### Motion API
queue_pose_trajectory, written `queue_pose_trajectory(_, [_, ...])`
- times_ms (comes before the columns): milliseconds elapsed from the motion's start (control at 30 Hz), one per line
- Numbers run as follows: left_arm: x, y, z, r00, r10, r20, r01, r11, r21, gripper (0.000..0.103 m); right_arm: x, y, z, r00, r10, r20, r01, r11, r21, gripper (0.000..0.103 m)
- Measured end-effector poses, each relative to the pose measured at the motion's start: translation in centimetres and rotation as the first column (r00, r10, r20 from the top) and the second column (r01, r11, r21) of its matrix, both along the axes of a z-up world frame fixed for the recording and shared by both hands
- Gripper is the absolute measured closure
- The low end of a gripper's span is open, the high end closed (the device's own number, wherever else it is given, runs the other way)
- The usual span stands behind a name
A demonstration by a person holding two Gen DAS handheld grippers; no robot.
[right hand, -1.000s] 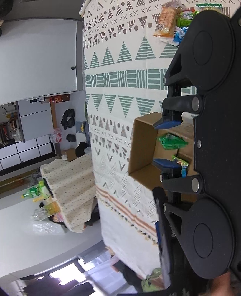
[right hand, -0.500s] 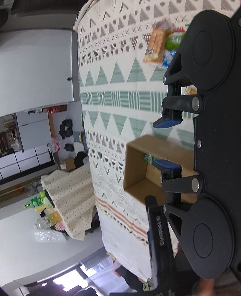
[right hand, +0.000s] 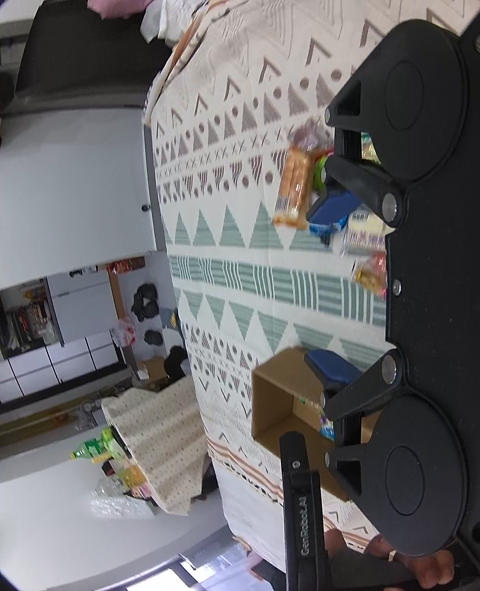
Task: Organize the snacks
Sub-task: 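Move both tools back to the pile and grasp the white cake bar with left tool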
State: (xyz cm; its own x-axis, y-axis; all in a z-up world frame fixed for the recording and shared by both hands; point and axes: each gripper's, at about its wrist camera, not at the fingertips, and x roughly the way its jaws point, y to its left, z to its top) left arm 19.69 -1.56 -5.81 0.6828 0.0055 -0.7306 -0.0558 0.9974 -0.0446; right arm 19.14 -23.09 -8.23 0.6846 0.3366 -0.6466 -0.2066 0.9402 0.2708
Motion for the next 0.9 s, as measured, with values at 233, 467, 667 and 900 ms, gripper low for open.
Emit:
queue_pose_trajectory(233, [-0.5, -3.3, -0.7, 0.999, -0.020, -0.041, 0.020, 1.000, 0.001, 0.001, -0.9, -3.7, -0.9, 0.999, -0.048, -0.016, 0.049, 0.999, 0.021, 0.024])
queue_pose_trajectory(467, [-0.9, -6.3, -1.6, 0.996, -0.054, -0.076, 0.056, 0.998, 0.013, 0.001, -1.6, -6.7, -1.6, 0.997, -0.070, -0.033, 0.071, 0.997, 0.033, 0.022])
queue_pose_trajectory(667, [-1.1, -8.6, -2.7, 0.991, -0.089, -0.100, 0.093, 0.995, 0.035, 0.001, -2.0, -8.8, -2.5, 0.995, -0.083, -0.054, 0.086, 0.995, 0.059, 0.022])
queue_pose_trajectory(900, [-0.7, -10.9, -4.9, 0.984, -0.112, -0.136, 0.119, 0.992, 0.038, 0.003, -1.7, -10.5, -4.8, 0.991, -0.089, -0.102, 0.098, 0.991, 0.087, 0.022])
